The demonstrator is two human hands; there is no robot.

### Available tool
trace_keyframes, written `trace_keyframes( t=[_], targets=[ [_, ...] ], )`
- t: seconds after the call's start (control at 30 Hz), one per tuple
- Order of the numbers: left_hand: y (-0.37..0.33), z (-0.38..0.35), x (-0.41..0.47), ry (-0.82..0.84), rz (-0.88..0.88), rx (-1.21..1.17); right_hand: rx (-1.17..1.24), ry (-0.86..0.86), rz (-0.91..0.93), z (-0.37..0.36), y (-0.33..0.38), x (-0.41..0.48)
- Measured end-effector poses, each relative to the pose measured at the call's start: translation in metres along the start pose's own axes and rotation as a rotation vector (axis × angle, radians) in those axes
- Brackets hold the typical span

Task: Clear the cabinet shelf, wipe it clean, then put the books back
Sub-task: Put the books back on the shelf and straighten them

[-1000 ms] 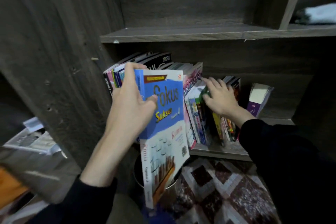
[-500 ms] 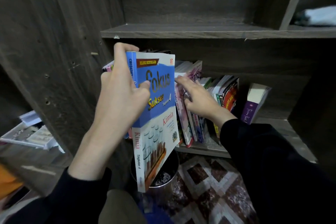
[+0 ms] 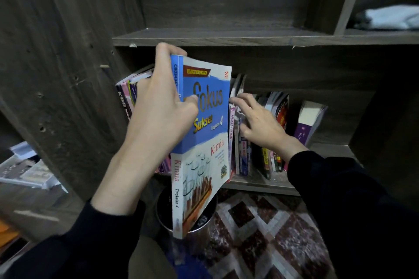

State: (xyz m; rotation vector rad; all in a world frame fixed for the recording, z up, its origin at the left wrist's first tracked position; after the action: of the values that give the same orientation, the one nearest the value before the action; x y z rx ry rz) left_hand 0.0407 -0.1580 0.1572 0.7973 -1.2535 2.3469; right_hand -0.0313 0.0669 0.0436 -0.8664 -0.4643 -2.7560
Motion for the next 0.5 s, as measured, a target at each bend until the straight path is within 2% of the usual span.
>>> trace_keyframes(
  t=[0.13, 0.3, 0.5],
  targets=[
    [-0.007, -0.002, 0.004, 0.049, -0.037, -0.036, 0.012, 0.002, -0.005, 0.000, 0.000, -0.002],
    [0.004, 0.002, 0.012, 0.138, 0.045, -0.105, -0.013, -0.006, -0.006, 0.002, -0.008, -0.006],
    [0.028, -0.014, 0.015, 0.030, 0.061, 0.005, -0.049, 0.006, 0.014, 0.004, -0.012, -0.008]
  ],
)
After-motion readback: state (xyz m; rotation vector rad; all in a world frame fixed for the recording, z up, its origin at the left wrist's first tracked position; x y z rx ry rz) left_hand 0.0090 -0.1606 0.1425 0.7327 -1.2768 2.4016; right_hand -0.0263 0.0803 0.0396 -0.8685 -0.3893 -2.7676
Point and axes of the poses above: each hand's wrist, its own x-axis towards the middle knuckle, its own z-axis out of the back of the hand, y = z × x, the point moved 1 cm from there along x, towards the middle knuckle, and after that the axes turned 7 degrees about -y, right-handed, at the moved point
